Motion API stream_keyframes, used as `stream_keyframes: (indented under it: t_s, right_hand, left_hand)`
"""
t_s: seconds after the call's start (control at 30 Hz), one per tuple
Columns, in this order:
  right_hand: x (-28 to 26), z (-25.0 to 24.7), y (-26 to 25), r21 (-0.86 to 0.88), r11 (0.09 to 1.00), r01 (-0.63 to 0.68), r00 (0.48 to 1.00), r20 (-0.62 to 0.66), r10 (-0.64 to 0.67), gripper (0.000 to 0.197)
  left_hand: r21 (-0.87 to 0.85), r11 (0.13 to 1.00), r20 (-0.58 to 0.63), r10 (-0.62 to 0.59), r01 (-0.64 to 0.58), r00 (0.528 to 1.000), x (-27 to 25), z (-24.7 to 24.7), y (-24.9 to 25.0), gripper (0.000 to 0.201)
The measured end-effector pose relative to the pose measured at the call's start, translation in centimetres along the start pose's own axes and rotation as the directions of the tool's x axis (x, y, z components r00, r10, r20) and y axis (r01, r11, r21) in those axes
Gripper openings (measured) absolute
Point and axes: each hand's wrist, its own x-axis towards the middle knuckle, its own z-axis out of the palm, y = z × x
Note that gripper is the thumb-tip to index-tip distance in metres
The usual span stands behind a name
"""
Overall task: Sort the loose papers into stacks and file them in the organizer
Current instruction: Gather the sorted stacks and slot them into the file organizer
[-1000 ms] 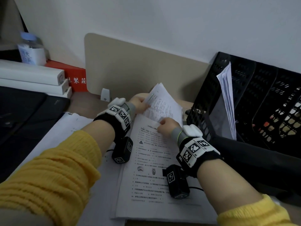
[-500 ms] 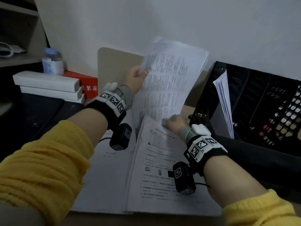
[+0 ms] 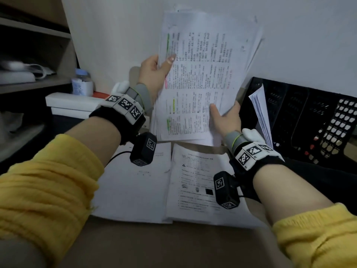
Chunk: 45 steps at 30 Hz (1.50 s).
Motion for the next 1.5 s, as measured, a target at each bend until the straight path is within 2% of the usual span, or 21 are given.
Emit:
stream_keyframes:
  t_s: [0.03,0.13,0.2,0.37,0.47,0.57,0.63,0.7,0.77,0.87,0.9,0.97,1.0,1.07,1.1,1.13,1.17,1.23,1.33,1.4,1.5]
  right_hand:
    - [-0.3,-0.3,-0.2,0.007,1.000,-0.004,1.000,0.007,0.004,0.061]
    - [-1.3,-1.1,-0.4,0.074,0.997,0.003,1.000,0.002,-0.003,0.030]
    - [-2.3,-1.7,-0.2,0.133,0.991,0.016,1.000,0.010,-0.017,0.023]
    - [-4.3,-2.2,0.1,0.317,0.948,0.000,1.000,0.027,-0.009,0.020]
    - [-5.3,-2.4,0.5,0.368,0.928,-0.061,0.997,0.060,0.042,0.020]
    - [-5.4,-1.8,0.3,0.358,0.931,-0.072,0.997,-0.004,0.079,0.024]
    - [-5.1,-1.5,-0.4,0.318,0.946,-0.060,0.995,-0.058,0.082,0.023]
    - [-4.8,-1.3,-1.3,0.237,0.972,-0.012,0.995,-0.089,0.034,0.016]
    - [-4.9,-1.2,-2.3,0.205,0.978,0.035,0.995,-0.096,-0.016,0.019]
    - [-5.1,-1.0,-2.8,0.243,0.969,0.045,0.994,-0.112,-0.018,0.029]
    - [-5.2,-1.0,-2.6,0.229,0.973,0.020,0.995,-0.104,0.004,0.028]
    - [-5.4,-1.0,-1.6,0.165,0.984,-0.060,0.997,-0.040,0.067,0.021]
    - [-5.5,-1.1,-1.1,0.148,0.982,-0.114,0.994,0.011,0.113,0.019]
    - [-6.0,-1.3,0.0,0.175,0.956,-0.236,0.967,0.134,0.215,0.027]
    - [-6.3,-1.4,0.4,0.186,0.938,-0.293,0.948,0.183,0.259,0.033]
    - [-6.6,-1.5,0.7,0.186,0.926,-0.330,0.933,0.214,0.289,0.037]
    - [-6.8,-1.5,1.0,0.183,0.921,-0.344,0.927,0.224,0.301,0.039]
    - [-7.0,-1.8,1.0,0.203,0.927,-0.315,0.938,0.213,0.273,0.038]
    - [-6.9,-2.9,-0.4,0.264,0.934,-0.243,0.962,0.191,0.196,0.036]
    - [-6.6,-3.9,-1.7,0.304,0.931,-0.203,0.972,0.180,0.153,0.032]
    - [-6.4,-5.8,-3.1,0.303,0.945,-0.128,0.984,0.161,0.082,0.030]
  left_hand:
    - [0.006,1.000,0.008,-0.006,0.006,1.000,-0.2,-0.2,-0.3,0.046]
    - [-0.039,0.999,0.042,-0.012,0.014,0.999,-1.9,-0.6,-0.1,0.031]
    - [-0.064,0.998,0.038,-0.019,0.022,0.999,-3.1,-0.8,-0.6,0.035]
    - [-0.160,0.981,0.083,-0.099,0.112,0.992,-5.3,-0.9,-2.2,0.045]
    - [-0.124,0.976,0.154,-0.160,0.180,0.975,-6.5,-0.8,-3.2,0.053]
    - [-0.076,0.980,0.187,-0.170,0.186,0.968,-7.0,0.2,-3.5,0.044]
    - [-0.059,0.987,0.141,-0.140,0.150,0.980,-7.1,1.1,-3.0,0.034]
    - [-0.060,0.991,0.075,-0.115,0.119,0.991,-7.0,1.8,-2.4,0.025]
    - [-0.084,0.992,0.046,-0.088,0.092,0.995,-7.3,2.5,-2.0,0.023]
    - [-0.099,0.989,0.082,-0.100,0.108,0.992,-8.1,3.4,-2.1,0.016]
    - [-0.090,0.985,0.107,-0.134,0.144,0.985,-8.2,3.5,-2.5,0.018]
    - [-0.008,0.971,0.168,-0.233,0.238,0.958,-8.3,3.2,-3.7,0.035]
    - [0.058,0.955,0.212,-0.296,0.291,0.931,-8.3,2.7,-4.4,0.043]
    - [0.153,0.906,0.320,-0.423,0.395,0.847,-8.7,1.8,-5.6,0.046]
    - [0.200,0.887,0.367,-0.461,0.416,0.808,-9.1,1.5,-6.0,0.046]
    - [0.257,0.877,0.388,-0.479,0.407,0.788,-9.3,1.2,-6.5,0.046]
    - [0.303,0.877,0.384,-0.470,0.372,0.795,-9.5,1.1,-6.9,0.048]
    - [0.341,0.888,0.298,-0.414,0.309,0.860,-9.6,1.1,-6.8,0.044]
    - [0.266,0.932,0.169,-0.297,0.247,0.940,-8.5,1.9,-5.5,0.030]
    - [0.223,0.956,0.123,-0.224,0.193,0.967,-7.6,2.4,-4.2,0.035]
    - [0.109,0.980,0.097,-0.178,0.167,0.979,-6.8,3.5,-1.9,0.051]
